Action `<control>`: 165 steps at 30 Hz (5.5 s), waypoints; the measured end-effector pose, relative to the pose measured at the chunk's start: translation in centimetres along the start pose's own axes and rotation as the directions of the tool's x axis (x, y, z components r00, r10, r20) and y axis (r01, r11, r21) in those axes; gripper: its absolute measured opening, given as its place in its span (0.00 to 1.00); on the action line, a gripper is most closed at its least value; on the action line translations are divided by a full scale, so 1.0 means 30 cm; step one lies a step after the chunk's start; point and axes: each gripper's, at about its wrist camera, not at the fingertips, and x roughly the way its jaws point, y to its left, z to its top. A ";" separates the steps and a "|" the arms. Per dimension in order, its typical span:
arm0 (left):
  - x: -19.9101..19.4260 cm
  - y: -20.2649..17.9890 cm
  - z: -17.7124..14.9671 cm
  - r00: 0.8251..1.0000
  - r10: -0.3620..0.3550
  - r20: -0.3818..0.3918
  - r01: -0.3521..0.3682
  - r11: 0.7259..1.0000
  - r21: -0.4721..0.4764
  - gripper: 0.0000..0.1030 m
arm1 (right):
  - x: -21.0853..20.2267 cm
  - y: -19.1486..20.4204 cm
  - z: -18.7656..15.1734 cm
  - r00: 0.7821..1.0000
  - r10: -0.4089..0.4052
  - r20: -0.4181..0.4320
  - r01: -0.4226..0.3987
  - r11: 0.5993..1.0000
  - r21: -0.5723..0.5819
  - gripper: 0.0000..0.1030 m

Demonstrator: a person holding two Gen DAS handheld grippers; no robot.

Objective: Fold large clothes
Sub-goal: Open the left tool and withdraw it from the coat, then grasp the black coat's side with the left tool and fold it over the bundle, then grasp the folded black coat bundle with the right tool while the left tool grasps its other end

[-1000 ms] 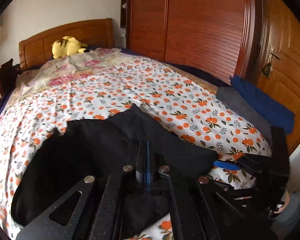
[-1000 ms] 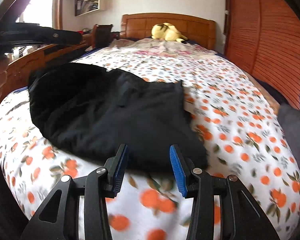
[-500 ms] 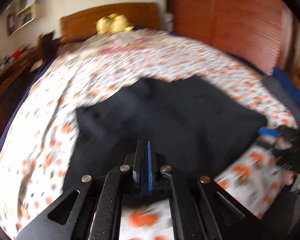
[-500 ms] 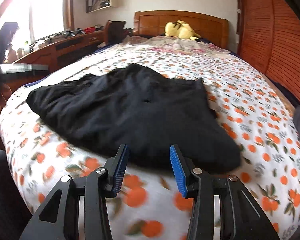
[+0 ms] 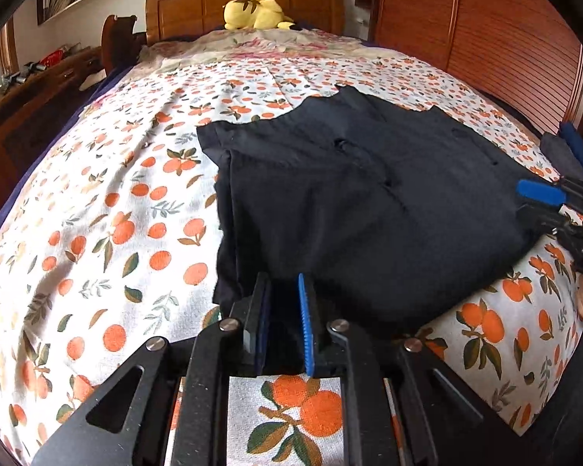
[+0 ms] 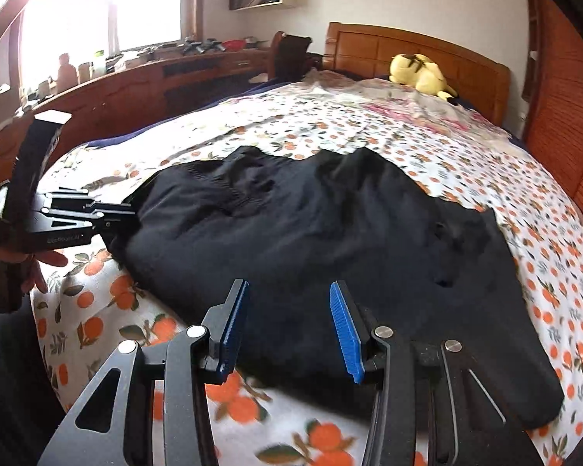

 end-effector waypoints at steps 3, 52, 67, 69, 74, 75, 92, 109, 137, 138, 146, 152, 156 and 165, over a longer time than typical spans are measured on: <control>-0.045 0.020 -0.005 0.999 0.015 0.031 -0.014 1.000 -0.005 0.20 | 0.041 -0.001 -0.005 1.000 0.000 -0.010 0.000 1.000 -0.012 0.43; -0.060 -0.857 0.564 0.953 -0.300 0.047 0.271 0.912 0.308 0.01 | -0.375 -0.372 -0.366 0.977 -0.197 0.076 0.172 0.951 0.255 0.43; 0.063 -1.171 0.502 0.933 -0.350 -0.086 0.358 0.868 0.345 0.01 | -0.507 -0.448 -0.468 0.965 -0.254 0.066 0.223 0.926 0.304 0.43; 0.033 -1.168 0.508 0.936 -0.343 -0.074 0.346 0.867 0.358 0.01 | -0.508 -0.457 -0.469 0.966 -0.252 0.062 0.221 0.925 0.308 0.43; -0.125 -1.134 0.554 0.899 -0.437 -0.025 0.414 0.831 0.372 0.03 | -0.505 -0.460 -0.439 0.965 -0.252 0.071 0.218 0.923 0.316 0.43; -0.165 -1.120 0.565 0.897 -0.442 0.000 0.409 0.829 0.381 0.03 | -0.506 -0.460 -0.429 0.964 -0.253 0.076 0.217 0.924 0.316 0.43; -0.225 -0.570 0.486 0.966 -0.241 0.097 0.211 0.944 0.254 0.30 | -0.369 -0.446 -0.033 0.984 -0.129 0.120 0.097 0.965 0.242 0.51; 0.006 -0.436 0.365 0.970 -0.245 0.000 0.241 0.956 0.165 0.30 | -0.193 -0.529 -0.003 0.995 0.094 -0.042 -0.079 0.958 0.277 0.07; 0.493 -0.581 0.571 0.991 -0.117 -0.062 0.126 0.975 0.181 0.58 | -0.289 -0.599 -0.258 0.995 -0.091 -0.040 0.098 0.949 0.299 0.06; 0.516 -0.573 0.579 0.991 -0.107 -0.074 0.119 0.978 0.173 0.63 | -0.287 -0.596 -0.262 0.995 -0.089 -0.037 0.096 0.949 0.299 0.06; 0.603 -0.547 0.628 0.984 -0.135 -0.117 0.150 0.980 0.131 0.82 | -0.285 -0.592 -0.284 0.996 -0.082 -0.023 0.085 0.948 0.306 0.06; 0.618 -0.546 0.620 0.981 -0.140 -0.135 0.155 0.981 0.113 0.82 | -0.288 -0.577 -0.279 0.994 -0.106 -0.027 0.109 0.947 0.301 0.07; 0.626 -0.517 0.619 0.971 -0.188 -0.147 0.198 0.978 0.058 0.82 | -0.309 -0.573 -0.278 0.992 -0.125 -0.026 0.126 0.937 0.325 0.12; 0.610 -0.523 0.617 0.968 -0.215 -0.126 0.230 0.966 0.115 0.80 | -0.409 -0.532 -0.331 0.974 -0.221 -0.056 0.227 0.917 0.328 0.22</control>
